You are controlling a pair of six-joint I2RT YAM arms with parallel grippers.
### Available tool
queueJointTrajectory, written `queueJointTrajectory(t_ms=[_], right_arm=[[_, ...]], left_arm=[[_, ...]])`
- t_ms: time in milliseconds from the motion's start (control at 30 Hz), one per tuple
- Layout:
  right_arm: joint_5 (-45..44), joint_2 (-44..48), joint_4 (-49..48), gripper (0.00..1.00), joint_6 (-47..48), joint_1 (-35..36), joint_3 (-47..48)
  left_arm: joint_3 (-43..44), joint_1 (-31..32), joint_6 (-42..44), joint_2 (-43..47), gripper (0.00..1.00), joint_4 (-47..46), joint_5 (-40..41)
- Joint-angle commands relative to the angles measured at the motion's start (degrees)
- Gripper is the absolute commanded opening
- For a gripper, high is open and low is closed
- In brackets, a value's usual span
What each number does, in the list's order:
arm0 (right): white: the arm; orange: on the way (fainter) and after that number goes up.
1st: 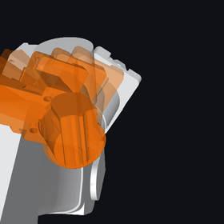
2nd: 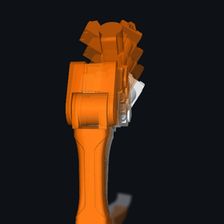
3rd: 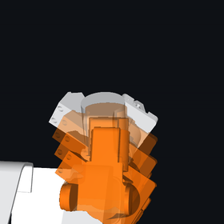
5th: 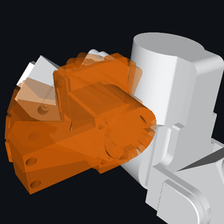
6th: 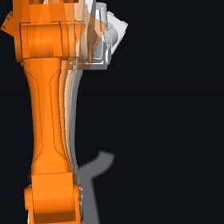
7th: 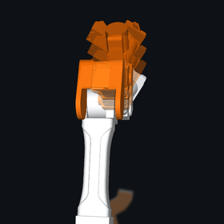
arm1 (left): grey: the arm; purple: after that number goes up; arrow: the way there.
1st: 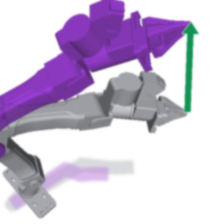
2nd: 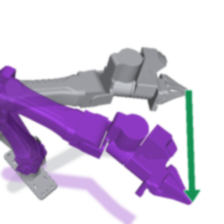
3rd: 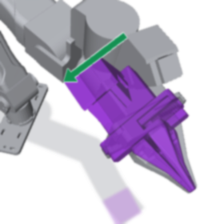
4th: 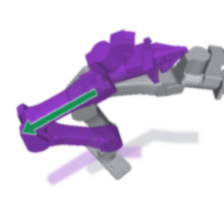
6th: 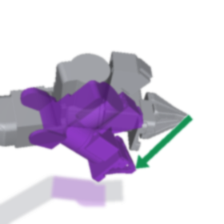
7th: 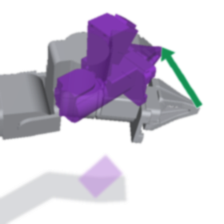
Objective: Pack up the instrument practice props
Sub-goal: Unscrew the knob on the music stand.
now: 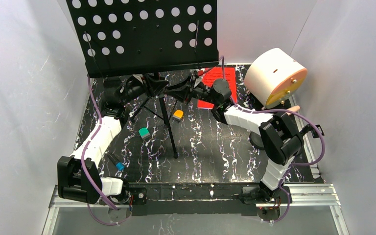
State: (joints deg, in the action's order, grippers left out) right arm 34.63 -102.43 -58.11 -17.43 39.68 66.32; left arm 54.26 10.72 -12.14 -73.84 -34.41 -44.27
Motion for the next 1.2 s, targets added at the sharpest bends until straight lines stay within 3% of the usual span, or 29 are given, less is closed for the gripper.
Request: queueJointTrajectory(t_ms=[0,267,500,600,667,733,833,1033,1167], right_arm=[[6.5,6.2,6.1,0.03,12.8,1.4,-2.2],[-10.4,16.0,27.4,0.01,57.3,10.7,-6.3],[-25.4,17.3,29.7,0.01,87.1,17.9,-9.9],[-29.3,17.3,28.5,0.01,94.0,19.2,-11.3],[-29.3,18.2,28.1,0.01,90.5,19.2,-10.9],[-28.7,19.4,28.4,0.03,80.0,19.1,-9.3],[-26.2,20.8,28.1,0.14,62.1,17.5,-7.7],[-23.1,21.1,21.7,0.48,25.2,10.6,-7.6],[-23.8,19.9,18.8,0.58,1.8,6.8,-7.6]], left_arm=[[1.0,0.6,-5.9,-0.7,0.0,5.6,-2.8],[1.3,0.6,-6.4,-1.2,0.0,5.4,-4.1],[1.2,0.9,-6.6,-1.4,0.0,5.2,-3.7],[1.1,1.0,-6.7,-1.5,0.0,5.2,-3.1],[1.0,0.9,-6.6,-1.5,0.0,5.1,-2.8],[0.9,1.0,-6.6,-1.5,0.0,5.1,-2.7],[0.9,1.0,-6.5,-1.5,0.0,5.1,-2.6],[0.8,1.0,-6.4,-1.6,0.0,5.1,-2.5],[0.8,1.1,-6.3,-1.6,0.0,5.1,-2.5]])
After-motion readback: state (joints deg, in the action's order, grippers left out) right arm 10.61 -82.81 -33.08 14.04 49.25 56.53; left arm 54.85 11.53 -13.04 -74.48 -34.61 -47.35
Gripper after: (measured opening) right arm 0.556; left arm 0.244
